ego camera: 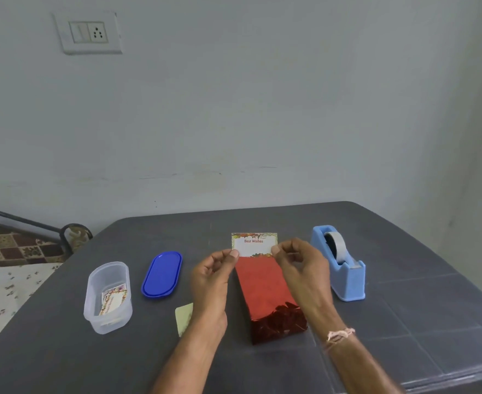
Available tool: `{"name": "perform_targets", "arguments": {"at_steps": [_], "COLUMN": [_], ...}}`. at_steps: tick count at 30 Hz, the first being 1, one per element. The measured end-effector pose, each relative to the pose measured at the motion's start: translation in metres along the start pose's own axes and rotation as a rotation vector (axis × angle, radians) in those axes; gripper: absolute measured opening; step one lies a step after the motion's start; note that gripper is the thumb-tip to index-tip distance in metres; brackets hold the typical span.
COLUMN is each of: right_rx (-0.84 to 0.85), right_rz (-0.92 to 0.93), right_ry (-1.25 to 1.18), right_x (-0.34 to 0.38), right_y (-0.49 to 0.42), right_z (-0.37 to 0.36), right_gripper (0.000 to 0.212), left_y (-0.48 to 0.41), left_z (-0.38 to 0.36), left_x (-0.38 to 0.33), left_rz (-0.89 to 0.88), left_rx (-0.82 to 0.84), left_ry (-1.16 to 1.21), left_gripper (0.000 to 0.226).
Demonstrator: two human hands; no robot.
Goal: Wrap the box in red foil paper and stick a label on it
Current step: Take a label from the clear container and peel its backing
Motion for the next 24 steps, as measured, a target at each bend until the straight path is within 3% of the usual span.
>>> {"name": "perform_targets", "arguments": {"at_steps": [4, 8, 19, 24], "right_rx": [0.046, 0.054, 0.197, 0.206], "right_rz": [0.046, 0.049, -0.017, -0.016], "right_ry": [0.114, 0.254, 0.523, 0.601], "right_x": [-0.001, -0.006, -0.049, -0.063], "right_y": [-0.019, -0.041, -0.064, -0.069], "right_z": [-0.001, -0.007, -0.058, -0.069], "right_gripper": [0.020, 0.023, 0.032, 0.032], "left_y": [-0.007, -0.016, -0.055, -0.066], "left_z": [-0.009, -0.018, -0.016, -0.019], "left_x": [0.007, 0.004, 0.045, 0.058], "left_rz": [0.060, -0.002, -0.069, -0.071], "left_rx": [0.027, 0.043, -0.188, -0.198], "left_ry": [-0.047, -0.106, -0.607, -0.716], "left_gripper": [0.009, 0.008, 0.021, 0.021]}}
Point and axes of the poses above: each hand's wrist, its own y-axis away from the middle knuckle, its own z-axis out of the back of the hand, x = y × z, the point moved 8 cm from there along -y, towards the middle knuckle, and after that the axes turned 13 degrees about -x, right-handed, at the moved point
